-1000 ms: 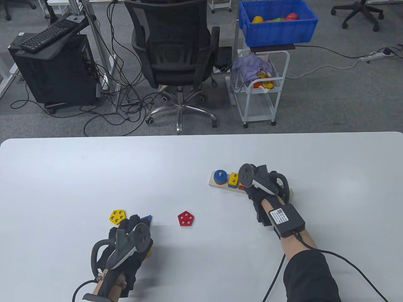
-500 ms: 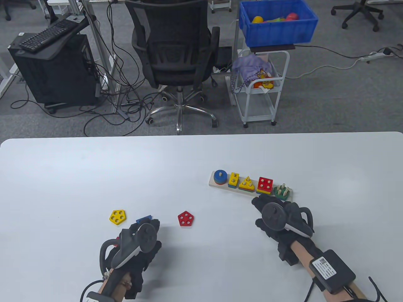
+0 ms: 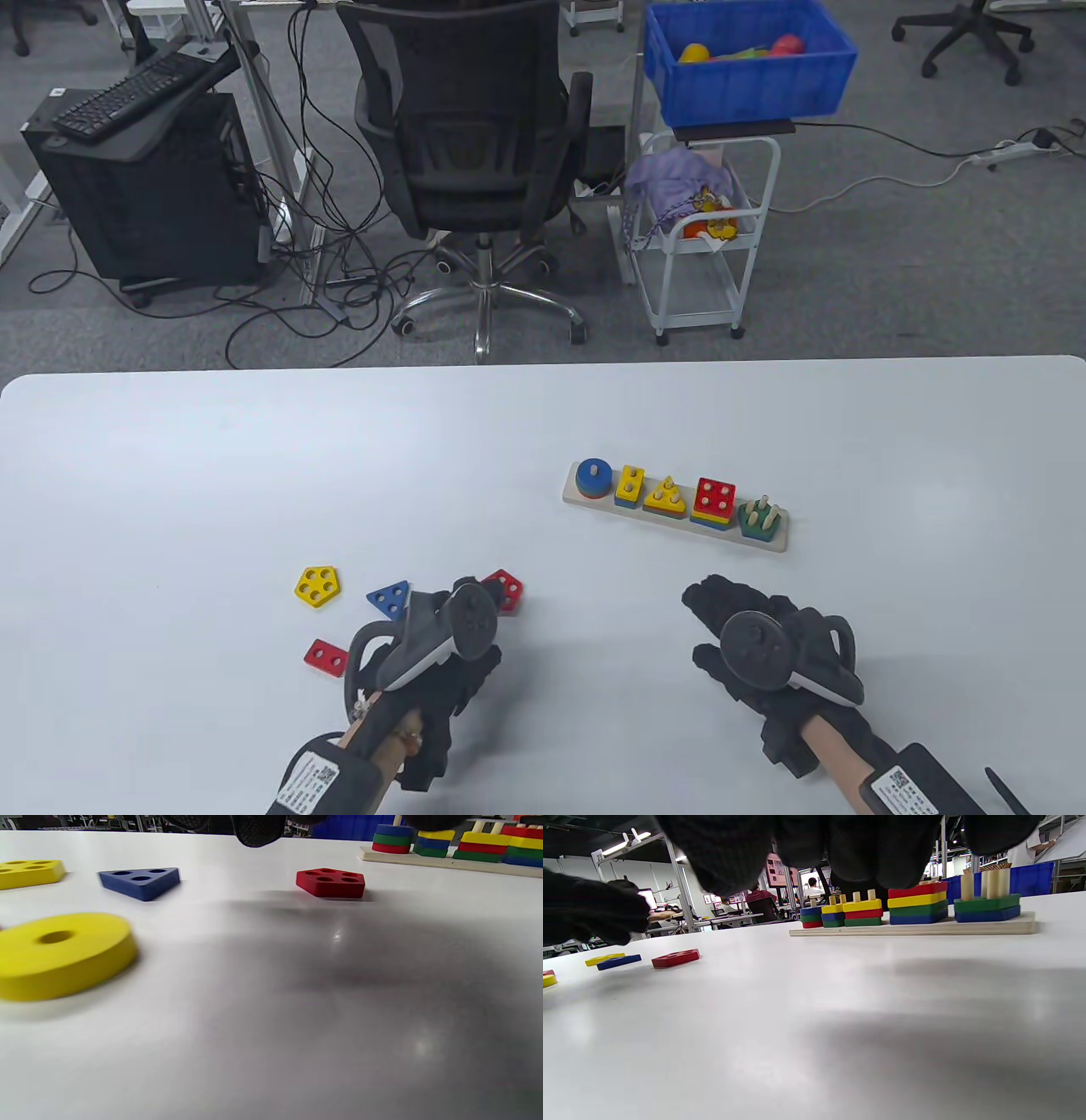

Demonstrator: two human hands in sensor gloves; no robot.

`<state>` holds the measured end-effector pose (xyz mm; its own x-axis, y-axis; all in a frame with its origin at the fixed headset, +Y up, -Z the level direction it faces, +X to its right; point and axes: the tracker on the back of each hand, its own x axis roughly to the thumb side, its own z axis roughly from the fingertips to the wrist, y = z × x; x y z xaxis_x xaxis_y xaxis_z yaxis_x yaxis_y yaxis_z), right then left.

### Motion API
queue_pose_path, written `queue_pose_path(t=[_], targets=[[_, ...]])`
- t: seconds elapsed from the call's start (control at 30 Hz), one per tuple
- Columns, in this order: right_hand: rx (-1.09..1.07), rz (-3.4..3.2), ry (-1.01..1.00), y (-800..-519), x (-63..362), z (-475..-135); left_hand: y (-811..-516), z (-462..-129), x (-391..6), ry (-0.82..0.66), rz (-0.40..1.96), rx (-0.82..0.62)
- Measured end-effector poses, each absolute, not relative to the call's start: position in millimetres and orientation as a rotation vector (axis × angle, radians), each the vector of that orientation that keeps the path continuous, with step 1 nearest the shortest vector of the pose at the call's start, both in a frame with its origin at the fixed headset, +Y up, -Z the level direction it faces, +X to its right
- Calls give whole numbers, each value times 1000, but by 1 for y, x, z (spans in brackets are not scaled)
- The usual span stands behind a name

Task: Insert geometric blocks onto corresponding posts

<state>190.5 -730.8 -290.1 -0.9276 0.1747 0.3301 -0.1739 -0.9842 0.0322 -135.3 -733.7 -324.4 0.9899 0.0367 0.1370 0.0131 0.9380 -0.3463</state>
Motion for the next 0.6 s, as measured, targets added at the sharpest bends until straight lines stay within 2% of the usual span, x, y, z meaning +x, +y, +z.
queue_pose_path(t=[0.13,0.27,0.6], targets=[[517,2906,44,-732,192,-289,-748,-357,-115,-91,-76,-440],[539,2909,47,-731,189,-289,-756,-380,-103,-59,-241,-417],[569,2929,103,-738,184,-290,-755,-392,-93,-78,-296,-375]])
